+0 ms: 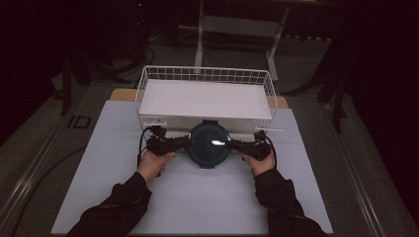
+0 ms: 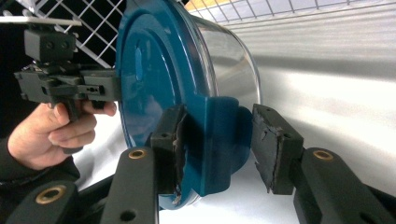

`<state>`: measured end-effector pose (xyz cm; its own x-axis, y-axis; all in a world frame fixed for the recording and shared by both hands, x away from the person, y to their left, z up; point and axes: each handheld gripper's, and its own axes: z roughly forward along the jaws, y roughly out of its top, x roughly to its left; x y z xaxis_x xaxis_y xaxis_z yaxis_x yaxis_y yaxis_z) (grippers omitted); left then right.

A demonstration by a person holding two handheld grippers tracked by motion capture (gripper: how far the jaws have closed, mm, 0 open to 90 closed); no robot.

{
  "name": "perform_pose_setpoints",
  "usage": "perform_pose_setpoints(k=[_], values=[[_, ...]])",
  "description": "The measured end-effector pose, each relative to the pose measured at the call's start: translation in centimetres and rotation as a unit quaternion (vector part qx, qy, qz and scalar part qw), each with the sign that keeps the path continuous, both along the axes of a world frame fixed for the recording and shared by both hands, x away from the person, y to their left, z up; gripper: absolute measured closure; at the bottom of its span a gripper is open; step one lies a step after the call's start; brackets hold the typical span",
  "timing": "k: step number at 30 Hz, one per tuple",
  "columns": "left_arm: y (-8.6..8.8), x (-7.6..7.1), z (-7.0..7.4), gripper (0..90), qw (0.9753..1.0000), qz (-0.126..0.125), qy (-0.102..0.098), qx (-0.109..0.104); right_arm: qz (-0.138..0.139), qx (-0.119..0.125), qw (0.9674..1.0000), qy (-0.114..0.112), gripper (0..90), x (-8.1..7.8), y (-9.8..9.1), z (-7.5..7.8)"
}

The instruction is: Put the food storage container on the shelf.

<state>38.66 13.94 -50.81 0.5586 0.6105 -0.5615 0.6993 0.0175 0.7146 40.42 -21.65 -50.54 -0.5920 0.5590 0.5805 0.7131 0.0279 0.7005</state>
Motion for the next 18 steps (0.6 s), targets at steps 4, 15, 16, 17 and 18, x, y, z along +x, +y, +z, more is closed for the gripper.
perform_pose_setpoints(k=[4,15,16,17,18], values=[[0.2,0.5,-0.1,54.3,1.0,-0.001,-0.007,0.001,-0.004,0.004,1.0,0.0,55.1,0.2,-0.1,-0.2],[0.5,1.1,-0.3,53.8,0.9978,0.054,-0.035,0.014,-0.033,-0.02,0.999,-0.025,49.3,0.3,1.5,0.0],[0.5,1.0,-0.3,53.2,0.9976,0.055,-0.038,0.017,-0.034,-0.022,0.9988,-0.027,49.4,0.3,1.6,0.1],[0.5,1.1,-0.3,52.2,0.9976,0.054,-0.04,0.018,-0.036,-0.025,0.9986,-0.03,49.3,0.4,1.6,0.1],[0.5,1.1,-0.4,49.4,0.9973,0.059,-0.04,0.018,-0.036,-0.025,0.9985,-0.031,49.3,0.5,1.6,0.1]])
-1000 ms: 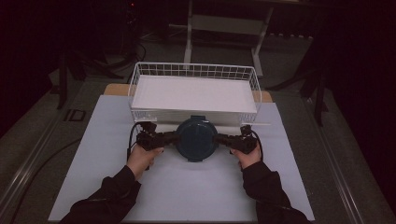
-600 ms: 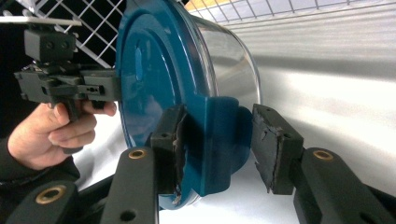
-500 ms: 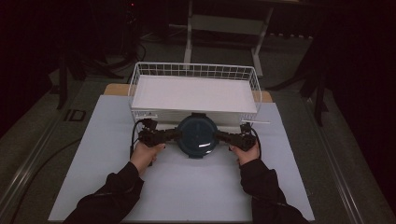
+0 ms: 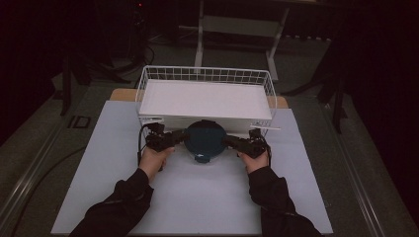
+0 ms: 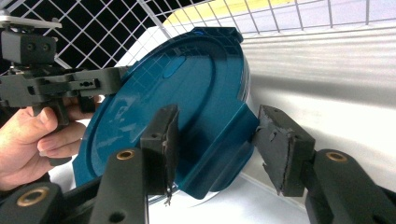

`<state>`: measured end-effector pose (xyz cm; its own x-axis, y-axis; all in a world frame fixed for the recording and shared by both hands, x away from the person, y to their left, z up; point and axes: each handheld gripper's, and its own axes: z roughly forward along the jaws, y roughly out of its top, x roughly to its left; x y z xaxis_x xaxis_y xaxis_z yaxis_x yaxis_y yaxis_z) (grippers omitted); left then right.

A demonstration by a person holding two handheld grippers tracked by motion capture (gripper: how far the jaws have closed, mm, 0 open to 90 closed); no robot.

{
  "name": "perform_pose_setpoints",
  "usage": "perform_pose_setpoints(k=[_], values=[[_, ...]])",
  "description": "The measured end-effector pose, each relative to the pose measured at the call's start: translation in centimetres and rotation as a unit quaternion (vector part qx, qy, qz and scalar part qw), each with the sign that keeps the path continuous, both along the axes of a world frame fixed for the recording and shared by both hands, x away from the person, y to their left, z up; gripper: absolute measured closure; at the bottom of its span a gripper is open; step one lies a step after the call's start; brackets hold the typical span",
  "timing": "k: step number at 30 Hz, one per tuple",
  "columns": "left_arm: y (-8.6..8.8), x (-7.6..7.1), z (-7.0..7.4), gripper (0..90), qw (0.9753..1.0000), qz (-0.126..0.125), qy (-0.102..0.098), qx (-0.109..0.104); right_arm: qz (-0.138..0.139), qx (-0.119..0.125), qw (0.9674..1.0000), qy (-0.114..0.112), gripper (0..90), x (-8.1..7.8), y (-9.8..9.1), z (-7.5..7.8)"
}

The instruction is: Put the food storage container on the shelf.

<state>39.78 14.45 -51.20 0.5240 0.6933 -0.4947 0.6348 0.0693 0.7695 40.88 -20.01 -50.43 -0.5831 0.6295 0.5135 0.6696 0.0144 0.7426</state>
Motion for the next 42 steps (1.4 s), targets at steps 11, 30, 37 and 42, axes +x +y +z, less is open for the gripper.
perform_pose_setpoints(k=[11,30,37,42], values=[[0.1,-0.3,-0.4,37.8,0.9999,0.002,0.007,-0.009,-0.033,-0.026,0.9989,-0.02,51.3,-0.2,0.7,0.5],[-0.3,-4.4,1.6,0.5,0.9947,-0.081,-0.062,0.016,-0.001,-0.072,0.9953,-0.065,42.3,-4.0,1.1,2.6],[-0.2,-7.1,2.9,0.5,0.9896,-0.107,-0.092,0.029,0.022,-0.082,0.994,-0.068,48.9,-6.2,2.2,2.9],[0.3,-8.6,3.5,0.5,0.9883,-0.114,-0.098,0.026,0.041,-0.083,0.9941,-0.057,60.4,-7.1,3.2,2.2]])
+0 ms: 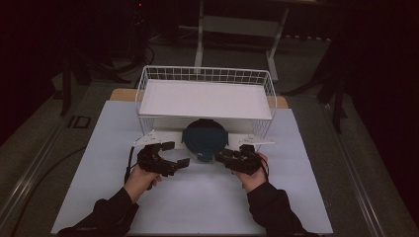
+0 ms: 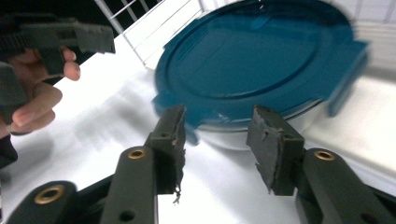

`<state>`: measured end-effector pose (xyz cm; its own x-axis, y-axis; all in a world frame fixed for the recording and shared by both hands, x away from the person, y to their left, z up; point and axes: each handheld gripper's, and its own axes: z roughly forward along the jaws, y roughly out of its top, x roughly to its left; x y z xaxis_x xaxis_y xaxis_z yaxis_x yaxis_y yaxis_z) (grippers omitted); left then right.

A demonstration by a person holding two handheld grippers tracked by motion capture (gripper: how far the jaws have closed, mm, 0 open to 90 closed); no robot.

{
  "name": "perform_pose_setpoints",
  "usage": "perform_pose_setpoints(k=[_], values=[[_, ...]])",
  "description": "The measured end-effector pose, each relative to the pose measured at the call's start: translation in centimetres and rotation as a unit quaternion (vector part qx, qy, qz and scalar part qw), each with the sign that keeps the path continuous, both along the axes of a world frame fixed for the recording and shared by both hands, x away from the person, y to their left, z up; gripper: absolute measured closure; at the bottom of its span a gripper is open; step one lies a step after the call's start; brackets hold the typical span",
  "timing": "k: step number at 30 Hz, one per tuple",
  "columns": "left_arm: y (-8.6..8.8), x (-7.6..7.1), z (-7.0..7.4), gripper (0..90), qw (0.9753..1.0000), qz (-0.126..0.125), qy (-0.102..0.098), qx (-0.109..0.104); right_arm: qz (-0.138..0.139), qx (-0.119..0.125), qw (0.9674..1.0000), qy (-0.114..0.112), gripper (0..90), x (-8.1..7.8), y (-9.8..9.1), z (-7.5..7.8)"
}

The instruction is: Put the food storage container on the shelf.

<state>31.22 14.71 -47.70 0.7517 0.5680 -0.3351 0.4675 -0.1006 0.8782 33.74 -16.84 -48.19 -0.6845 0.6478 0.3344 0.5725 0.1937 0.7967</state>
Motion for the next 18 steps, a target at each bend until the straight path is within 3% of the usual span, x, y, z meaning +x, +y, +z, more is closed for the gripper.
perform_pose_setpoints(k=[4,11,18], values=[[0.3,-1.0,0.1,0.5,1.0,-0.003,-0.007,0.006,0.012,-0.016,0.9998,-0.001,68.3,-0.6,1.1,-0.7],[0.7,-2.3,-0.5,0.5,0.9999,-0.006,-0.01,0.011,0.008,-0.024,0.9997,0.006,83.2,-0.6,2.1,-1.4],[1.1,-2.9,-1.2,0.5,0.9998,-0.001,-0.016,0.014,0.011,-0.027,0.9995,0.011,90.0,-1.1,2.1,-1.6]])
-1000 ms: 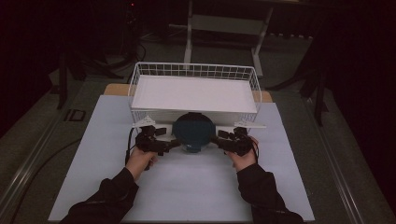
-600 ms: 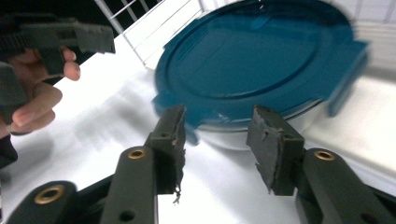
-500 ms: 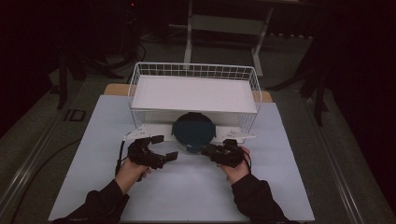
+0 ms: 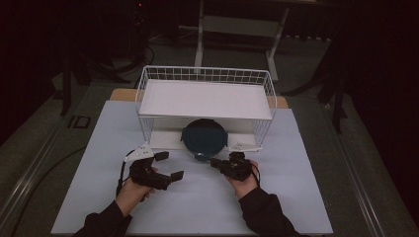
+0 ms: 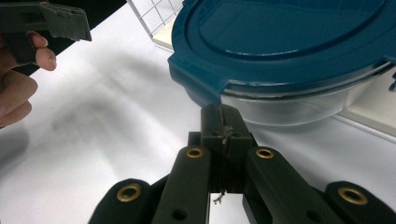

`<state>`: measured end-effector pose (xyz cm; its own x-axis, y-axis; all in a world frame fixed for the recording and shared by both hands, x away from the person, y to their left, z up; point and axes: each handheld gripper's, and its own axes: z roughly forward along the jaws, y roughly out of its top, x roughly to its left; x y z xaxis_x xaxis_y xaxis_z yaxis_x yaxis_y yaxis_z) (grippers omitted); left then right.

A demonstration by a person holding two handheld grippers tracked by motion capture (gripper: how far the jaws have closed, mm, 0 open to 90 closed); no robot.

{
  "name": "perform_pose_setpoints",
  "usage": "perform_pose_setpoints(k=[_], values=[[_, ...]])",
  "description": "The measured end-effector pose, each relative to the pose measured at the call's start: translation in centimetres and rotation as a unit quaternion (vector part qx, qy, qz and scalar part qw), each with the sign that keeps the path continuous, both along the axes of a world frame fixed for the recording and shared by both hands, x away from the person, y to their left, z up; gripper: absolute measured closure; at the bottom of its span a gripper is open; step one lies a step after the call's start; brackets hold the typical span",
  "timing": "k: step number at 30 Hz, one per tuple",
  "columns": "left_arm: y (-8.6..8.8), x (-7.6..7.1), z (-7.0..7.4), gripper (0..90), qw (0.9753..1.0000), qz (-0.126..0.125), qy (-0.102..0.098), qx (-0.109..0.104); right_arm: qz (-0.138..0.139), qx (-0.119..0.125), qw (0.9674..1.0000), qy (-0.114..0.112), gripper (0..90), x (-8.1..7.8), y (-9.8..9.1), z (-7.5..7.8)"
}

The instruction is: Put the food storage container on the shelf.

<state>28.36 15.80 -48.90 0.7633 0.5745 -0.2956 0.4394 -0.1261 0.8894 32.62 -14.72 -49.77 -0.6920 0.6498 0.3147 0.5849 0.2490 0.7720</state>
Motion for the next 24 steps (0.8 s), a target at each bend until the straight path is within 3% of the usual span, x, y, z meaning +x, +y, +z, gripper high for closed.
perform_pose_setpoints(k=[11,24], values=[[0.4,0.0,-0.2,0.5,0.9999,0.014,-0.009,-0.004,0.016,-0.011,0.9998,0.0,90.0,0.4,1.8,-0.5],[0.4,0.1,-0.4,0.5,0.9998,0.017,-0.013,-0.005,-0.007,-0.011,0.9999,-0.003,90.0,2.5,2.3,-1.0]])
